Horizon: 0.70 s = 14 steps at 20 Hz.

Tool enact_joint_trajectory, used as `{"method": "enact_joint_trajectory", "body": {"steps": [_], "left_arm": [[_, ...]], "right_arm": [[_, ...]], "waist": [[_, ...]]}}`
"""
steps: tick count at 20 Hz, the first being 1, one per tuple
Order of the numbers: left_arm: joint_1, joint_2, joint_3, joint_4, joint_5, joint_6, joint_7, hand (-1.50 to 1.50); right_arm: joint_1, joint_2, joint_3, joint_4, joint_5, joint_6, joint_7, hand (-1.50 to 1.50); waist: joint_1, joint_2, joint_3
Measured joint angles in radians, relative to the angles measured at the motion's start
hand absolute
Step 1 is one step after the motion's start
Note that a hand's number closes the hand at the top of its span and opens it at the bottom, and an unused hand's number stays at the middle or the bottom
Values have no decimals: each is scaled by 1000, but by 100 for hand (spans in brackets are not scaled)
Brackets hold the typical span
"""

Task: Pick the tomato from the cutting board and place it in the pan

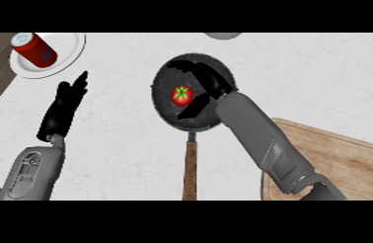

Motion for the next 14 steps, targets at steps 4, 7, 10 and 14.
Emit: {"method": "enact_joint_trajectory", "body": {"steps": [4, 7, 10, 14], "left_arm": [[1, 1, 5, 7, -1, 4, -9, 0], [10, 0, 9, 12, -3, 10, -16, 0], [14, 1, 19, 13, -5, 24, -7, 0], [43, 23, 45, -5, 9, 18, -2, 0]], "right_arm": [[-1, 0, -2, -26, -96, -43, -24, -150], [-12, 0, -8, -33, -166, -82, -33, -150], [-35, 0, -21, -15, -225, -105, -36, -150], [-90, 0, -67, 47, -269, -124, -31, -150]], "waist": [[-5, -1, 0], [-15, -4, 0], [-37, -8, -1], [-77, -15, -1]]}}
